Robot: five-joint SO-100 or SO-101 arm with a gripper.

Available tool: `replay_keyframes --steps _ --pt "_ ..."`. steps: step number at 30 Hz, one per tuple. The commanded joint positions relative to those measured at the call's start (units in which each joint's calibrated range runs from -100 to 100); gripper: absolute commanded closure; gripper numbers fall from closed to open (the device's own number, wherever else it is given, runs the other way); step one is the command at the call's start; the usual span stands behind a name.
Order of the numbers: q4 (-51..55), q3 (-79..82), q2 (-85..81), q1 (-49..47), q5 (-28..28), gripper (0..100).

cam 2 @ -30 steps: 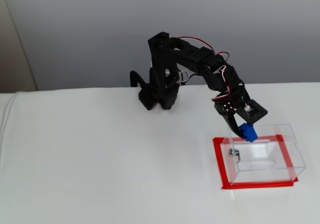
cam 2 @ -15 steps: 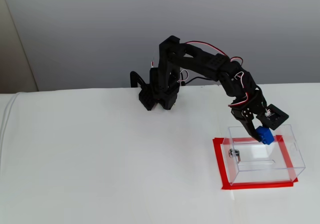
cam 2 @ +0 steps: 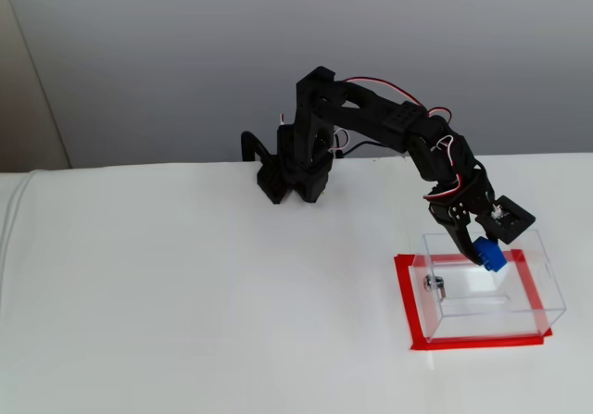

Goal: Pick the blue lego brick and place it into the transparent box

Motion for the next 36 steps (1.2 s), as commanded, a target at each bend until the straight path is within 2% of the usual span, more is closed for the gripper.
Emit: replay_keyframes --steps 1,13,18,21,26,31,36 --pt "-0.8 -3.84 -1.03 -0.28 0.18 85" --pt "-0.8 -3.84 -1.03 -0.21 0.28 85" --pt "-0.8 -3.84 -1.46 -0.06 4.56 85" --pt "-0.8 -3.84 -1.54 0.38 5.19 85" --pt "-0.54 -3.84 -2.22 2.16 5.19 99" --pt "-0.71 -2.93 -5.28 4.6 5.29 99" --pt "-0.36 -2.93 -8.16 8.37 8.89 99"
